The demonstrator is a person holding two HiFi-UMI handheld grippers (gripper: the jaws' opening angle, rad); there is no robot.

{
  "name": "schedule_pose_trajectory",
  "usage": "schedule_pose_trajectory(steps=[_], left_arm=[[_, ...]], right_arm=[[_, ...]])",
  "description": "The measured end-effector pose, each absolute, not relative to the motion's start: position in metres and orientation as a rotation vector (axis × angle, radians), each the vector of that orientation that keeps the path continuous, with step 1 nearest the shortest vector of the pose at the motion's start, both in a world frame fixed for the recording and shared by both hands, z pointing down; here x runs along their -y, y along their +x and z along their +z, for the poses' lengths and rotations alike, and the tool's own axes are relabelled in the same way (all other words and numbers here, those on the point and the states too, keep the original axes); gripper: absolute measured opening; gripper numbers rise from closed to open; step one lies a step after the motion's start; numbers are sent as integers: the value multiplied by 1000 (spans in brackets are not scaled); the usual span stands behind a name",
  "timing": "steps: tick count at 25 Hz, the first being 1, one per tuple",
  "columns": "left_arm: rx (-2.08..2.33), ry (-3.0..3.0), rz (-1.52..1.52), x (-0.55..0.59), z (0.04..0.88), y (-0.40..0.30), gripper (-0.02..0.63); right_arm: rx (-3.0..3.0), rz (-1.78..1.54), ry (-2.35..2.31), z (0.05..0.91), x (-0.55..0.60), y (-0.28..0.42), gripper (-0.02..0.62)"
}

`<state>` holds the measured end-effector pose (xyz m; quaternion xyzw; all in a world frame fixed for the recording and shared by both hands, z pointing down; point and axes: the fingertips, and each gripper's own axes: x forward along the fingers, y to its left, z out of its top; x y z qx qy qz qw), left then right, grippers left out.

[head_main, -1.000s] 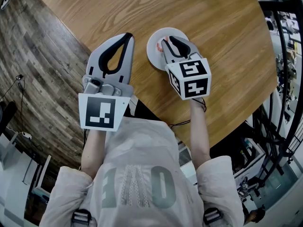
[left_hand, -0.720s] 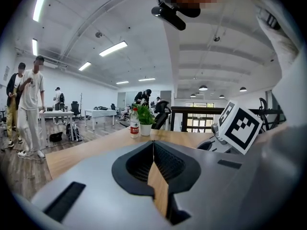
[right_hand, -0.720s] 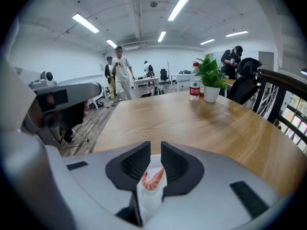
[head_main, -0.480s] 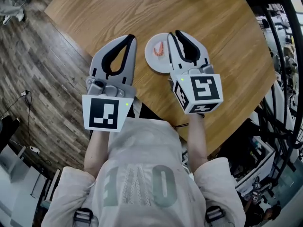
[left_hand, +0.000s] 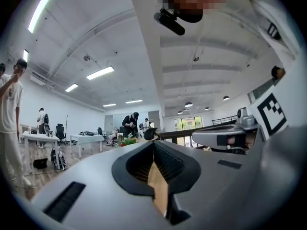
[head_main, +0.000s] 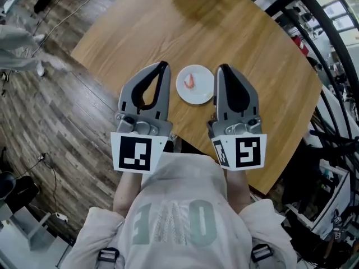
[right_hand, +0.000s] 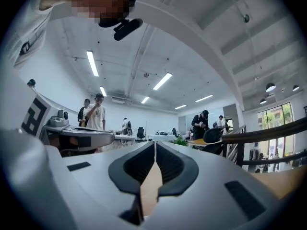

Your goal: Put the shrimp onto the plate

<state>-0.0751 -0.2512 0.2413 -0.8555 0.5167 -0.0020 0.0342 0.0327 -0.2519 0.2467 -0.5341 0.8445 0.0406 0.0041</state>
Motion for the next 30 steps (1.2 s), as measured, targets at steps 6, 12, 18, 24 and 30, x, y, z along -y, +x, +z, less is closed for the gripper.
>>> schedule_pose_trajectory(steps=[6,12,18,24,30], left_arm=[[-1521,-2582,83,232,203,-72,11],[-1480,-2562,88,212,193,-75,11],[-1479,-2547,97,205,187,-81,11],[-1495,-2538,113,201,187,-92,11],[-1498,-2516,121,201,181,-86,11]], right_arm=[[-2552,155,-1756,237,215,48,20],[-2523,171,-1774,234,196,50,20],[-2532,195,-1764,228,190,43,20],[-2551,230,-1745,224,188,31,20],[-2555,254,-1722,217,188,35,20]])
